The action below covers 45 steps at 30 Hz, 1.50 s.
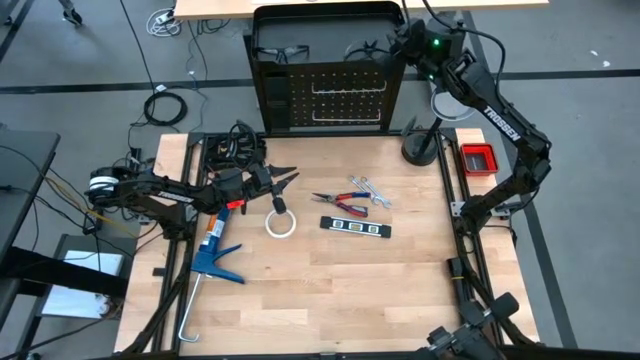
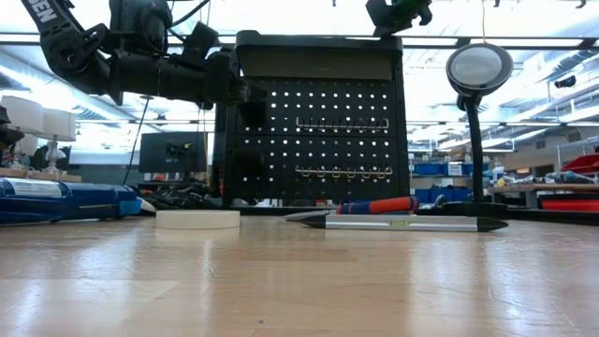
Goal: Hang tools onto peg board
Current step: Put the blue-orange pliers on the black peg board
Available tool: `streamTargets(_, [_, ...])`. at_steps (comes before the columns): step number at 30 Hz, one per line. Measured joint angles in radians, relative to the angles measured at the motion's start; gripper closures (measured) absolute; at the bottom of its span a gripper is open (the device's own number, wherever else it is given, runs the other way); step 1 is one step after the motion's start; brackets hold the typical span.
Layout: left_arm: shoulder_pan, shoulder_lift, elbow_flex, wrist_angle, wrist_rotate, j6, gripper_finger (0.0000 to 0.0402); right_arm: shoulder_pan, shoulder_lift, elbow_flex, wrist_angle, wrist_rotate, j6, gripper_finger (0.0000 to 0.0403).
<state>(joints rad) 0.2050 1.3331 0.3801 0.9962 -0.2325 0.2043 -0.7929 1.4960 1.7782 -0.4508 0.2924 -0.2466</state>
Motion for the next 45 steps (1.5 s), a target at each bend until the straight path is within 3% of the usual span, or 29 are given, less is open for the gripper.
streamTargets(8, [0.0,0.0,0.0,-0.004,0.0,-0.001,0.0324,0.041,-0.05,0.0,0.032,-0.014,-0.081,0.0286])
streamTargets(16, [0.0,0.0,0.001,-0.057,0.001,-0.002,0.0324,0.212,-0.144,0.0,-0.042,-0.168,-0.223,0.0288])
streamTargets(19, [0.003,0.0,0.007,-0.107,0.089,-0.027,0.0324,0.27,-0.154,-0.021,-0.137,-0.174,-0.18,0.0288])
streamTargets(22, [0.01,0.001,0.047,-0.208,0.16,-0.069,0.0324,0.338,-0.173,-0.132,-0.179,-0.142,-0.141,0.0288])
streamTargets(27, [0.011,0.001,0.111,-0.387,0.168,-0.063,0.0324,0.461,-0.23,-0.432,-0.09,-0.025,-0.077,0.0288])
streamTargets(33, [0.011,0.001,0.206,-0.663,0.236,-0.078,0.0324,0.558,-0.273,-0.737,0.073,-0.089,0.054,0.0288])
streamTargets(40, [0.011,0.001,0.217,-0.655,0.143,-0.082,0.0324,0.62,-0.236,-0.982,0.259,-0.105,0.169,0.0274])
streamTargets(45, [0.011,0.001,0.217,-0.62,0.06,-0.089,0.0324,0.658,-0.162,-1.031,0.295,-0.111,0.298,0.0247])
